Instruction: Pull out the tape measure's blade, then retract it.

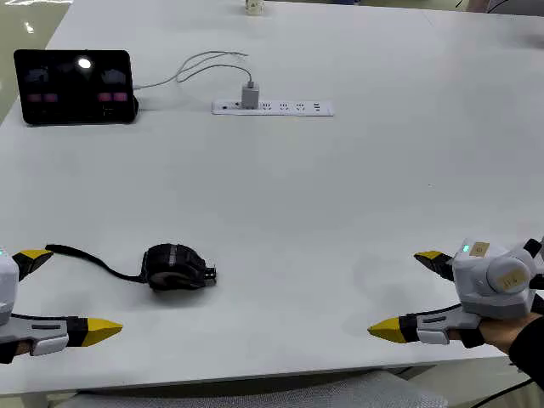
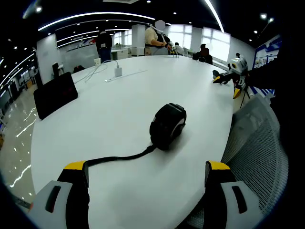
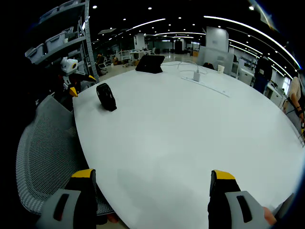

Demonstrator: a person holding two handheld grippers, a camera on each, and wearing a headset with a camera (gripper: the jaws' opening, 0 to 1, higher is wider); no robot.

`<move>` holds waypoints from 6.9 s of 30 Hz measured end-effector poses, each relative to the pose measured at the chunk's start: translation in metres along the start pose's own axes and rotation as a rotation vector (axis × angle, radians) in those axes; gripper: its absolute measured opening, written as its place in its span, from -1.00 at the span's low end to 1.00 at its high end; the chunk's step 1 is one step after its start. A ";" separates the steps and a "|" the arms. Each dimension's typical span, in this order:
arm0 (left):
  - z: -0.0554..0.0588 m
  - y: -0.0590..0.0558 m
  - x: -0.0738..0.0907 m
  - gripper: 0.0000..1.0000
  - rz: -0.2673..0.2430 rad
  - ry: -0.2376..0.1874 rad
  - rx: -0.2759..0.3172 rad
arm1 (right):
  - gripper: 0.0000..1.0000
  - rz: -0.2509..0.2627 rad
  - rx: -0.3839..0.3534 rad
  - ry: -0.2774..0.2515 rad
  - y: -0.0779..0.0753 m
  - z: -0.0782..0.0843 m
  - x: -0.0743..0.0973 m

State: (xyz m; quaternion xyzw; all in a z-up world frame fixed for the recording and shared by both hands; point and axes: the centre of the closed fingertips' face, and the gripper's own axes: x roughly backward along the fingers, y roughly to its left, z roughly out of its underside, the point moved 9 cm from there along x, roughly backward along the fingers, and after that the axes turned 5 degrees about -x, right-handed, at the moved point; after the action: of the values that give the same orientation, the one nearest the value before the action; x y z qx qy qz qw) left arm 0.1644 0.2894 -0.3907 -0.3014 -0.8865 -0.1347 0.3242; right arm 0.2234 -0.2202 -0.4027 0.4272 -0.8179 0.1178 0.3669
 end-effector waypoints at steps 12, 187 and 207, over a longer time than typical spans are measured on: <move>0.000 -0.001 0.001 0.98 0.001 0.001 0.004 | 0.98 0.003 0.003 0.001 0.000 0.002 0.001; -0.081 -0.027 -0.122 -0.37 0.392 0.320 -0.646 | -0.28 -0.494 0.461 0.077 0.107 -0.129 -0.207; -0.080 -0.028 -0.123 -0.37 0.396 0.316 -0.638 | -0.74 -0.479 0.525 0.089 0.112 -0.127 -0.220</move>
State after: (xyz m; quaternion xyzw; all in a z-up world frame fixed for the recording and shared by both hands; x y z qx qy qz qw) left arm 0.2615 0.1776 -0.4124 -0.5273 -0.6642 -0.3827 0.3665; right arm 0.2795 0.0469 -0.4540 0.6808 -0.6197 0.2532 0.2973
